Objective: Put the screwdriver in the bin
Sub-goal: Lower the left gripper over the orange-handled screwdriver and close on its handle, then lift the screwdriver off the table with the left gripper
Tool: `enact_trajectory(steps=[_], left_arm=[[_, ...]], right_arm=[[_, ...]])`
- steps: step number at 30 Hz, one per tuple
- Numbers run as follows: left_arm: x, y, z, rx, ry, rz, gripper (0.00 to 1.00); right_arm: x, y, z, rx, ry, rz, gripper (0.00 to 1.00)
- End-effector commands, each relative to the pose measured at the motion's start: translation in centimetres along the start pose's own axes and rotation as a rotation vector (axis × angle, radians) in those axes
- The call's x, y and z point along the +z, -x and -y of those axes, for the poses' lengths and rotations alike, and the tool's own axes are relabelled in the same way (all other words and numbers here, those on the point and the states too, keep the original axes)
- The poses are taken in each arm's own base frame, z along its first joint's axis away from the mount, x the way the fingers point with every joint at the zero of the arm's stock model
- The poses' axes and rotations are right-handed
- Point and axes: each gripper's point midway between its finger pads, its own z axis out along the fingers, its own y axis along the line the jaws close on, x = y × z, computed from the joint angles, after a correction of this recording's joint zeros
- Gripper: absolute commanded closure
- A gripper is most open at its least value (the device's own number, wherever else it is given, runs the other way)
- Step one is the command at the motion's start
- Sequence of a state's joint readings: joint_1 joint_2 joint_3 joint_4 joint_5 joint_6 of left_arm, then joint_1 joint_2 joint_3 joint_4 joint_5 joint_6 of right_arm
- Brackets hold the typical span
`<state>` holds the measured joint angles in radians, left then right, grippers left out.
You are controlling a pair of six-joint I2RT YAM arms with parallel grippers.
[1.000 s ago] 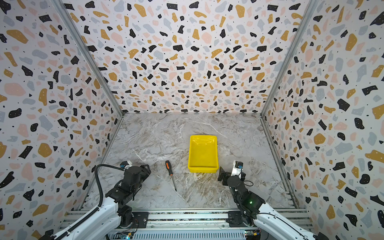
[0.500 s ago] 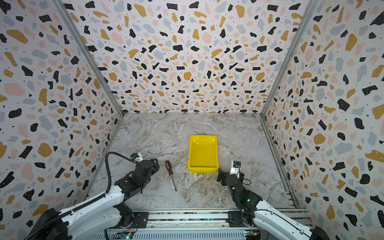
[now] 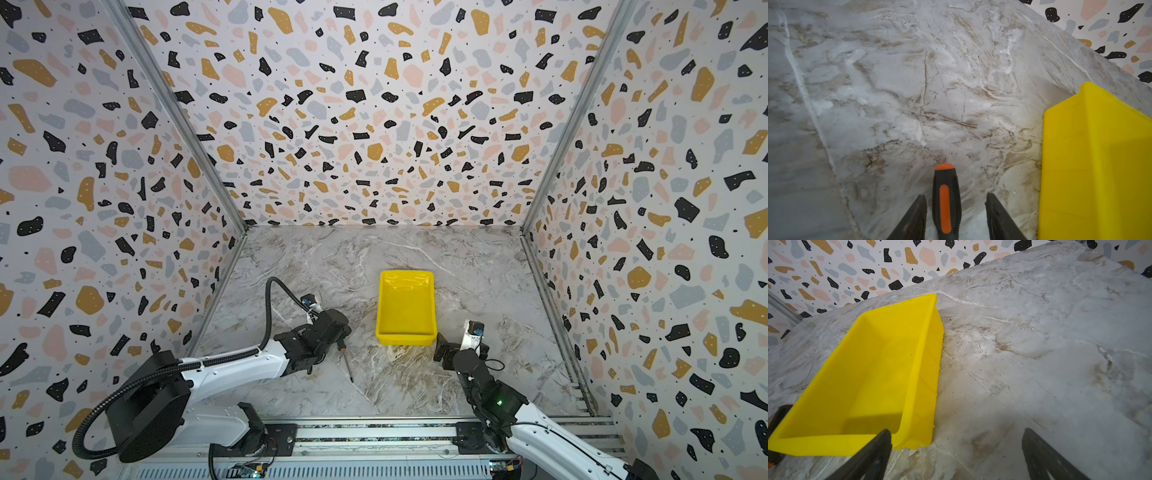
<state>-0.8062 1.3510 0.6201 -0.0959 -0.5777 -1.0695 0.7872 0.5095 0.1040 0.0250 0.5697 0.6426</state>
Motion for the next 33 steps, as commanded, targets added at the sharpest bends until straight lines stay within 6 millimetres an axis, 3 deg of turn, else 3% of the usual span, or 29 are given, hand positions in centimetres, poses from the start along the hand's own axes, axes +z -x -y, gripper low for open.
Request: enact_trajectory(steps=[1,4,10,25,33], left_arm=[[0.4,0.0,-0.7,0.030,0.055,0.013,0.43],[0.9,-0.6,-0.5,0.044,0.061,-0.008,0.36],[2.0,-1.8,-0.5,0.074,0.080,-0.042,0.36],[3.6,-3.9,-0.6,0.109,0.090,-0.094,0.45],[3.7,-4.0,-1.0,0.118,0.106,-0.092,0.52]], right_arm=[[-0.2,1.0,-0.2,0.011,-0.001,0.022,0.01],[0.0,0.9,-0.3,0.006,-0.004,0.014,0.01],[0.1,0.8,-0.3,0.001,-0.010,0.003,0.01],[0.0,0.8,-0.4,0.017,-0.004,0.009,0.01],[0.0,0.8,-0.2,0.020,-0.011,0.010,0.01]])
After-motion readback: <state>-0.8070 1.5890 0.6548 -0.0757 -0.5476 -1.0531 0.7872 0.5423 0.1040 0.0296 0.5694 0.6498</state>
